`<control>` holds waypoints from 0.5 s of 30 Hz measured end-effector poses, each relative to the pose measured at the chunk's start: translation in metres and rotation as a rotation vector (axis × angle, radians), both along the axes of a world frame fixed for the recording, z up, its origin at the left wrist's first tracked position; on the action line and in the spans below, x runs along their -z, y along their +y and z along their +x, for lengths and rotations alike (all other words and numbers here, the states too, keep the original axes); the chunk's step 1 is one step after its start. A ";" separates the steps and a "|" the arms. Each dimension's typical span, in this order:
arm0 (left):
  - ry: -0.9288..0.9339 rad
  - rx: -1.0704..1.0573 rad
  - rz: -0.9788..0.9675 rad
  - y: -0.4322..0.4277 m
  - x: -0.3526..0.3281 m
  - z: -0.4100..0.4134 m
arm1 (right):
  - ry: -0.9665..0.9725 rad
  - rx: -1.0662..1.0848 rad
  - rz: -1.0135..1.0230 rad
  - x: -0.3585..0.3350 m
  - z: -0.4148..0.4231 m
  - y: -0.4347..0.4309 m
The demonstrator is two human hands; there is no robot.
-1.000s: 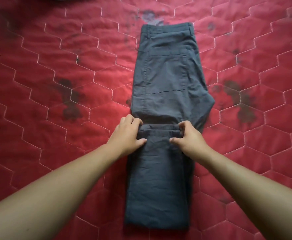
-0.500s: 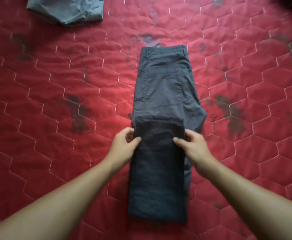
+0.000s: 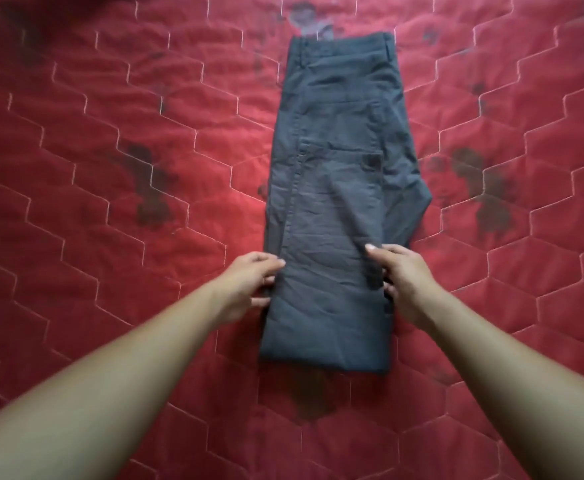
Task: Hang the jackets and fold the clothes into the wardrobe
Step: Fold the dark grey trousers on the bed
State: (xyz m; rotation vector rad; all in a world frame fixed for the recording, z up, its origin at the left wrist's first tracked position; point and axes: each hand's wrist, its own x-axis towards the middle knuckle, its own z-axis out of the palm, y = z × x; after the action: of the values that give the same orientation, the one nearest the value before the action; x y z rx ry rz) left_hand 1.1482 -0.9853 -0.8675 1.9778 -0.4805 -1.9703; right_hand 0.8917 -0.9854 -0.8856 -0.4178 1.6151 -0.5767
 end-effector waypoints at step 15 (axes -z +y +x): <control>0.108 -0.079 -0.027 0.066 0.009 -0.012 | -0.230 -0.105 0.180 -0.011 -0.001 0.025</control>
State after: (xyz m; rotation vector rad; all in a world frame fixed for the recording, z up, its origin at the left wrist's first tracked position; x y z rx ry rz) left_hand 1.1364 -0.9196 -0.8763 1.8341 -0.3946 -1.9987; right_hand 0.8903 -0.9602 -0.8746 -0.2889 1.4016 -0.3809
